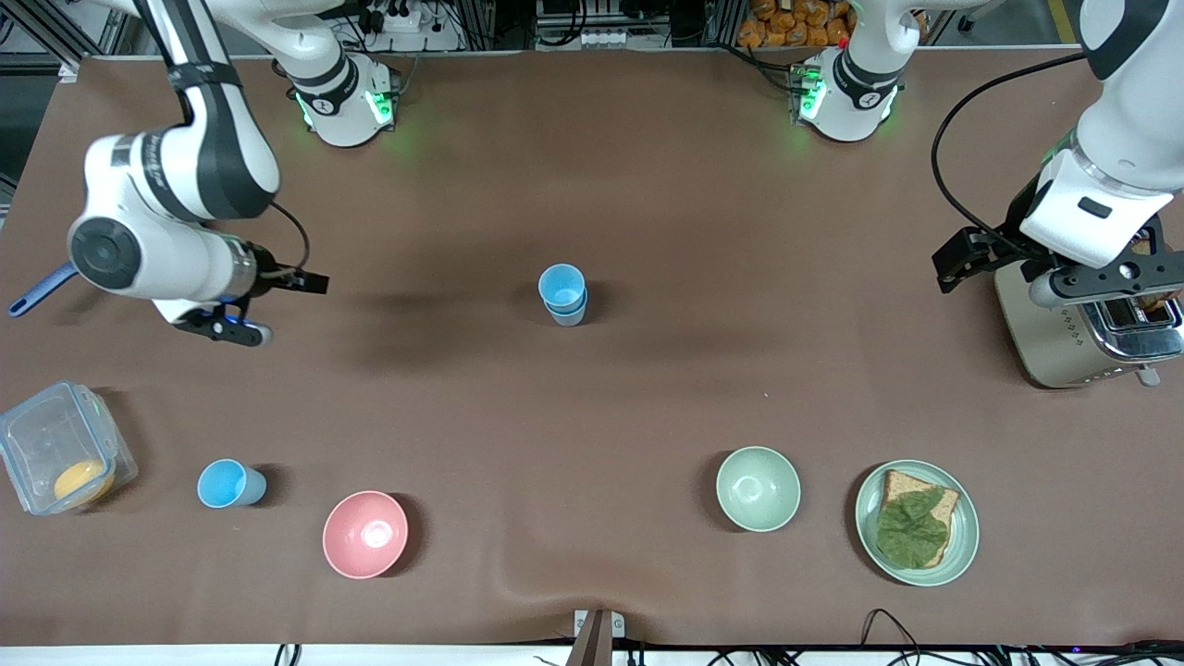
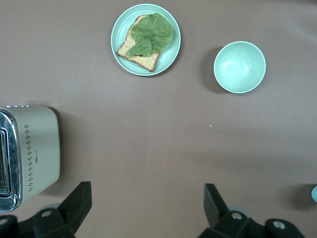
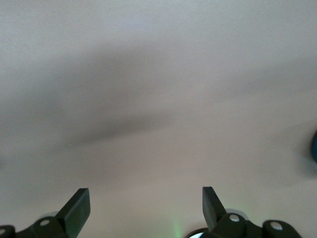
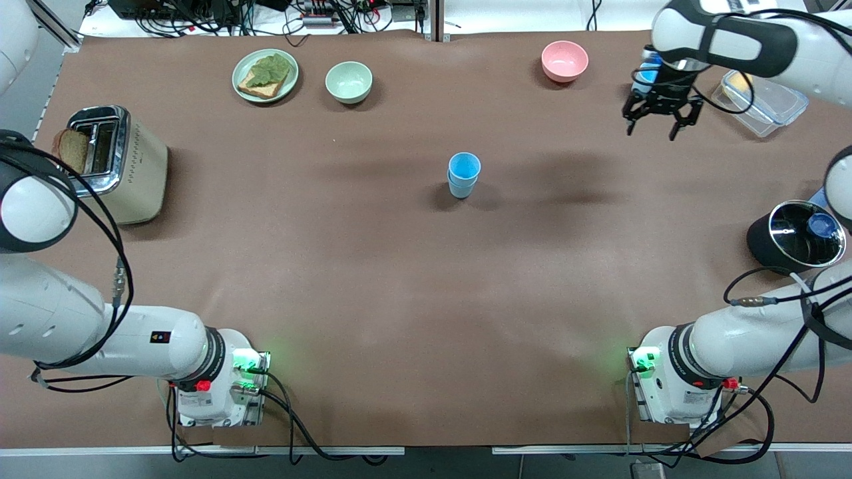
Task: Stack blue cups with both arms
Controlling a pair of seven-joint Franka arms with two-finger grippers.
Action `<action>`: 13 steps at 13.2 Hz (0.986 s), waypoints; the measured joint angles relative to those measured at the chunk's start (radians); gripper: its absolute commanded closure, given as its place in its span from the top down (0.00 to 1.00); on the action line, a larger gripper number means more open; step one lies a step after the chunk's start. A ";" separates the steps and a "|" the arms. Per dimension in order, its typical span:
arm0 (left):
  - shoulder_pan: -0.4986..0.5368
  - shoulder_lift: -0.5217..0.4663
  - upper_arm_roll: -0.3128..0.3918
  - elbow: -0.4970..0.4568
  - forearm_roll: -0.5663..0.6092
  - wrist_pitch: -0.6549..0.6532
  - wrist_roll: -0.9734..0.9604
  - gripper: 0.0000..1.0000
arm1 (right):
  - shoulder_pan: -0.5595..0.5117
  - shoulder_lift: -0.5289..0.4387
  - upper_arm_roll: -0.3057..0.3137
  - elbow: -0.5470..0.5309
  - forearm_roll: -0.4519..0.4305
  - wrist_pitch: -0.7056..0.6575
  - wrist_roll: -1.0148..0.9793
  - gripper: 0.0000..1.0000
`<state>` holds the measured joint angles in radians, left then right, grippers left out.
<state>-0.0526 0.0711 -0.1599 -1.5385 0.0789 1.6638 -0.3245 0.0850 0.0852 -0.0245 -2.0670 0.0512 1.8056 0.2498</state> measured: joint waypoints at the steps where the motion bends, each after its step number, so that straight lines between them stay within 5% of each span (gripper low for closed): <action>1: 0.000 0.000 0.000 0.000 0.000 0.000 0.000 1.00 | -0.040 -0.014 0.000 -0.016 0.000 0.006 -0.053 1.00; 5: 0.005 -0.002 0.001 0.000 0.000 0.000 0.000 1.00 | -0.152 -0.039 -0.001 -0.043 -0.020 0.032 -0.184 1.00; 13: 0.014 -0.006 0.007 0.004 0.000 -0.034 0.000 1.00 | -0.156 -0.143 0.010 -0.019 -0.068 0.077 -0.243 1.00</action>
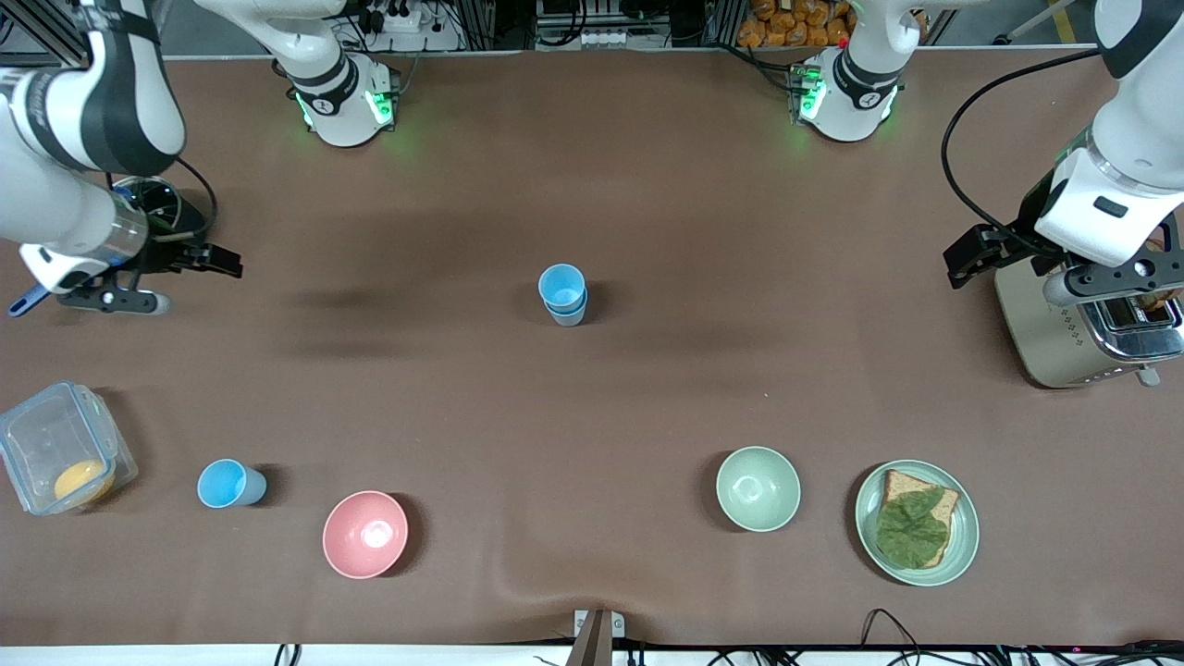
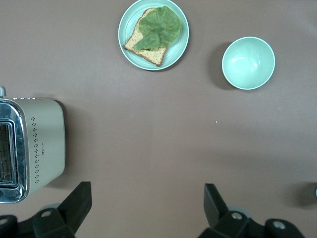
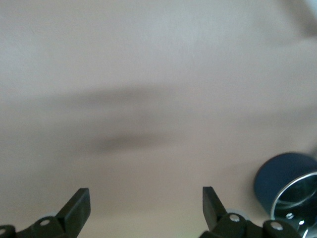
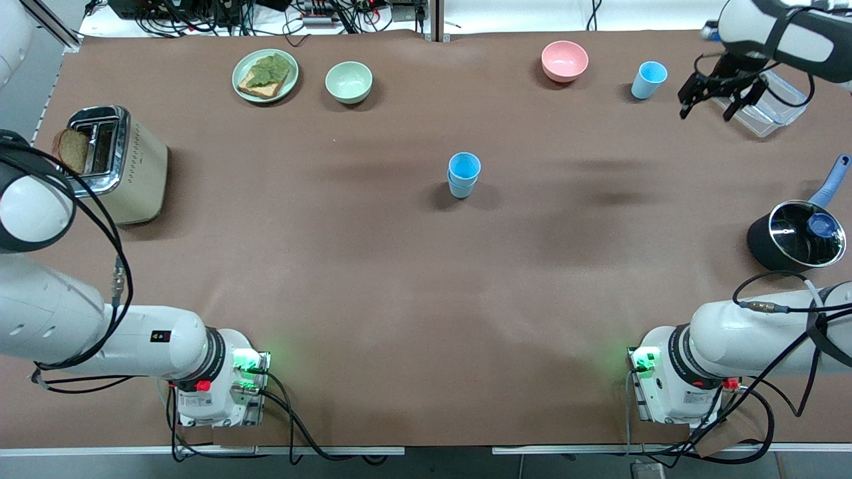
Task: Stack blue cups with both arms
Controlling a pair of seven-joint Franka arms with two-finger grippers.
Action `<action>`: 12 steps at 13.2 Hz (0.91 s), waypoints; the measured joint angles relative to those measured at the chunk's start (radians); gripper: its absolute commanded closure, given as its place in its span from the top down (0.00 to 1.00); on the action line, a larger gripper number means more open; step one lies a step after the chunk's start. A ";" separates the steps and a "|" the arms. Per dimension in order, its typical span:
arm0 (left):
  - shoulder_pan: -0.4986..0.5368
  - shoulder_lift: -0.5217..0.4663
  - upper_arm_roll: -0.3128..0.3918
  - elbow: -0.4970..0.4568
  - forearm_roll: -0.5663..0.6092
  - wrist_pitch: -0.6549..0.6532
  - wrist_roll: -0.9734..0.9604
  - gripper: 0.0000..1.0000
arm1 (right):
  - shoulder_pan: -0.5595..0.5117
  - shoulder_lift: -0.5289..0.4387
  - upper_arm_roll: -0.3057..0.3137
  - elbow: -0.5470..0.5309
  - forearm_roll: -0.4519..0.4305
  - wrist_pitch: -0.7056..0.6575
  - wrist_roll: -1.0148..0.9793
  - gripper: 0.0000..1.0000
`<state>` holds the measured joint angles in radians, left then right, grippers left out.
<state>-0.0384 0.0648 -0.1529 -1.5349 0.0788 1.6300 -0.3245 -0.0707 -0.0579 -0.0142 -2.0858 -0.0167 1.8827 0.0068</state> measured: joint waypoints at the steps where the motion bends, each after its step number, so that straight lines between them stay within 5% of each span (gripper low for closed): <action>1: 0.002 -0.001 0.003 0.010 0.000 -0.010 0.000 1.00 | 0.000 -0.002 0.000 0.034 0.000 -0.016 -0.004 1.00; 12: 0.011 -0.012 0.007 0.037 0.000 -0.051 0.001 1.00 | 0.005 -0.004 0.015 0.472 0.000 -0.321 -0.011 1.00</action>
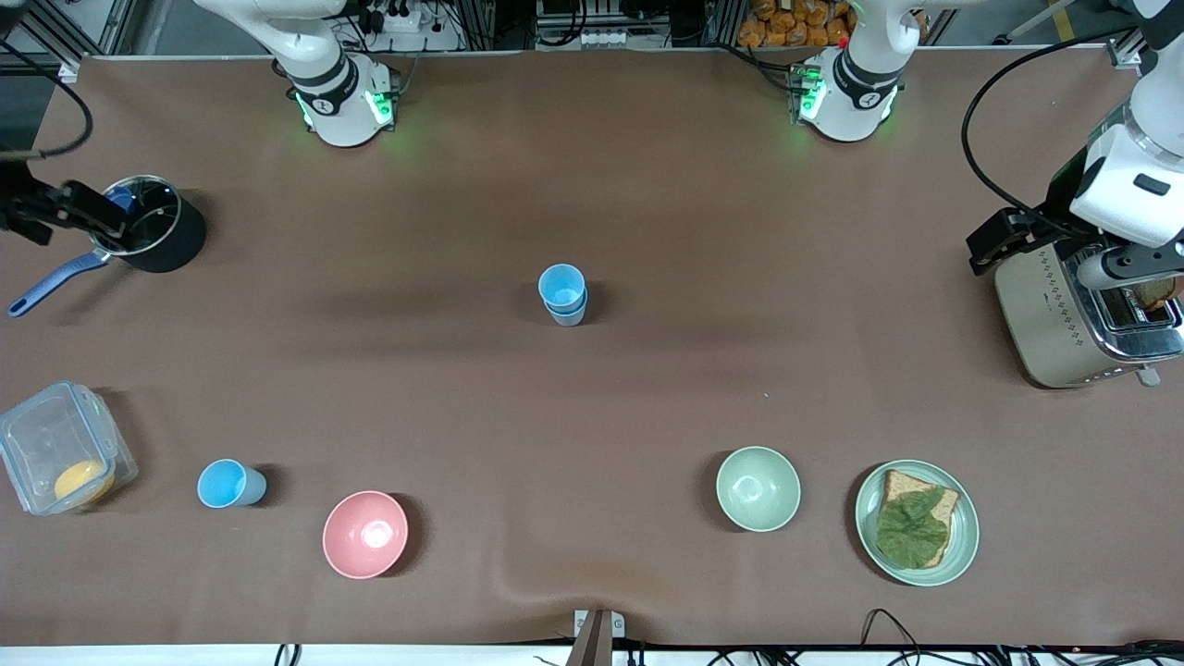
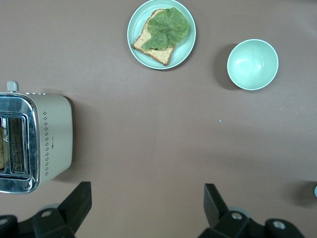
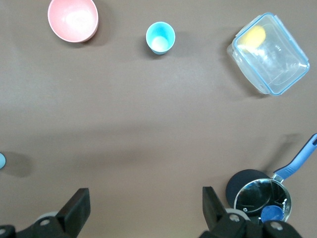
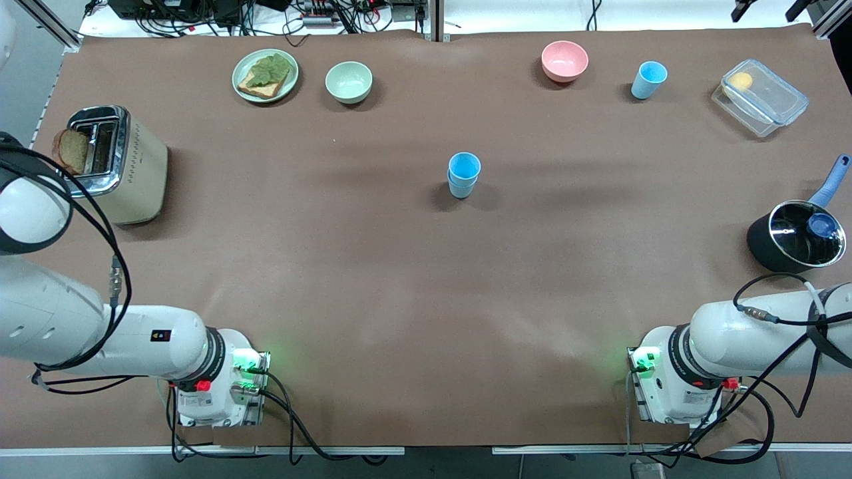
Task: Stack blue cups with both arms
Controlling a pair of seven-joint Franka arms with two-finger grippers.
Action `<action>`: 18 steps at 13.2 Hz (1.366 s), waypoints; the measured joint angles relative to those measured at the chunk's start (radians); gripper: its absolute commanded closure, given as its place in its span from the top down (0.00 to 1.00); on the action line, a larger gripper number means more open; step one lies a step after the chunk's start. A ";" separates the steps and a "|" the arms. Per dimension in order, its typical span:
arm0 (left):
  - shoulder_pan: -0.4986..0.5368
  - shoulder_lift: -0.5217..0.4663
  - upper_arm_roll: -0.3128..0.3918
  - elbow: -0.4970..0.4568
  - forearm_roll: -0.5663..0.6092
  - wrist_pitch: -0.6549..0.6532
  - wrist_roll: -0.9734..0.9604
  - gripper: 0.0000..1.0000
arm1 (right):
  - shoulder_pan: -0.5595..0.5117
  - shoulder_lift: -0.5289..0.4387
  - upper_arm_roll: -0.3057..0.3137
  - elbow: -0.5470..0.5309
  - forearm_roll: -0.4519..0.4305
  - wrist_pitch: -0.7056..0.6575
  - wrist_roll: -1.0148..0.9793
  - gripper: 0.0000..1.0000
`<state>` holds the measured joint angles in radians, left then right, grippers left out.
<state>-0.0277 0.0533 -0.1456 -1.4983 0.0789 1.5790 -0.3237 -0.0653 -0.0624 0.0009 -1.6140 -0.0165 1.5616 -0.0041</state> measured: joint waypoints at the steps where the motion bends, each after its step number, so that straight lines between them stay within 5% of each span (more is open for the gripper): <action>1: 0.000 0.000 0.000 0.000 0.000 -0.001 0.000 1.00 | 0.000 0.002 0.001 0.013 0.000 -0.008 0.000 1.00; 18: 0.006 0.000 0.001 0.000 0.000 -0.005 0.074 1.00 | 0.008 0.017 0.005 0.027 0.000 -0.060 -0.002 1.00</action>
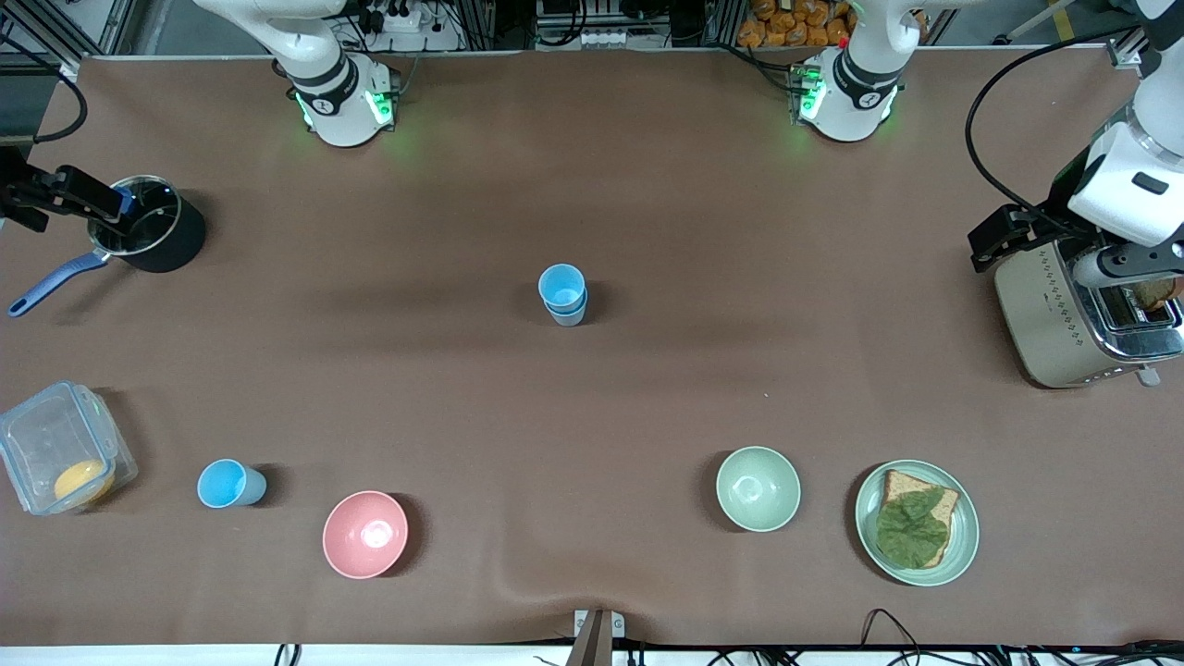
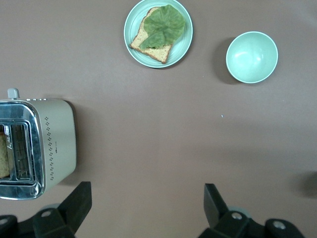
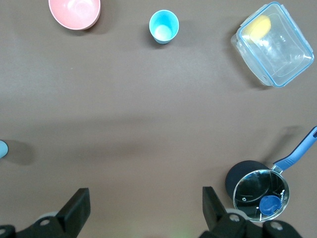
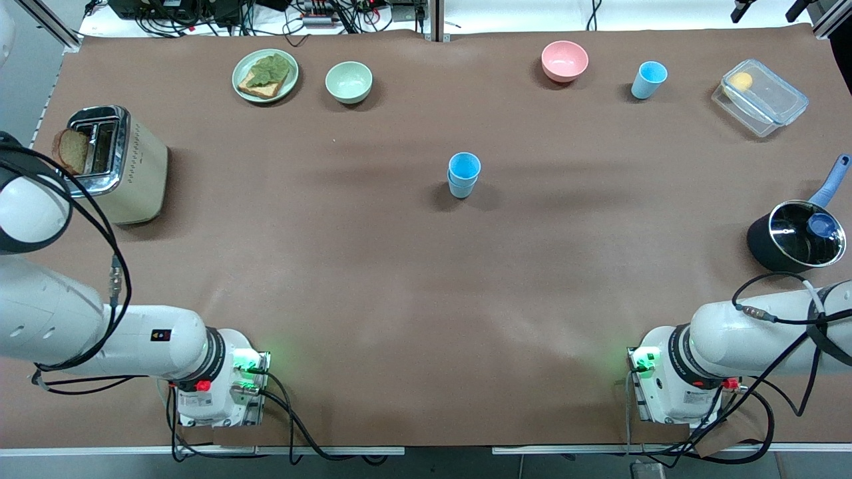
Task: Stack blue cups with both arms
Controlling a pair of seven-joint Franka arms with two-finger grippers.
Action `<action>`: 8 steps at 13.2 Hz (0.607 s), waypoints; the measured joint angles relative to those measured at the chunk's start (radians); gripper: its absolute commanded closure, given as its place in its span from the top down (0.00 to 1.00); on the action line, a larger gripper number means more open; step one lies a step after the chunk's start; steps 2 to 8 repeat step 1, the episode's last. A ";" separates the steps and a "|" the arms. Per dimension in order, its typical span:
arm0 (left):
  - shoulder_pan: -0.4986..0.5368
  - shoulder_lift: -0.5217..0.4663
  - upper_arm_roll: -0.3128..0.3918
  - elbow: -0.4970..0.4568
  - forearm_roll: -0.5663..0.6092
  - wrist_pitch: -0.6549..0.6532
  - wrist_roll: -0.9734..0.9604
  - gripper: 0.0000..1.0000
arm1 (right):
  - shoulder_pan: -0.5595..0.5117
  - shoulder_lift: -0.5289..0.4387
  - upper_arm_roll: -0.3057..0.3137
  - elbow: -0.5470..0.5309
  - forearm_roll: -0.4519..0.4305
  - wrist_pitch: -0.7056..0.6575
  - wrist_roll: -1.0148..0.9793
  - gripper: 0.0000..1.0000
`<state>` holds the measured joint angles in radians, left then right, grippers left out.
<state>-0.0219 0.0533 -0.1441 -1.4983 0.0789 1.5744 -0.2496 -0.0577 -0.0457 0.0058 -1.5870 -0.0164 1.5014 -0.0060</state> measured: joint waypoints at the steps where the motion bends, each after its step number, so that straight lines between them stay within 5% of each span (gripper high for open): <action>1: 0.000 0.000 0.000 0.000 0.000 0.000 0.003 1.00 | 0.001 0.001 0.001 0.000 0.000 -0.001 0.000 1.00; 8: 0.000 0.000 0.000 0.000 0.000 0.000 0.003 1.00 | 0.001 0.001 0.001 0.000 0.000 -0.001 0.000 1.00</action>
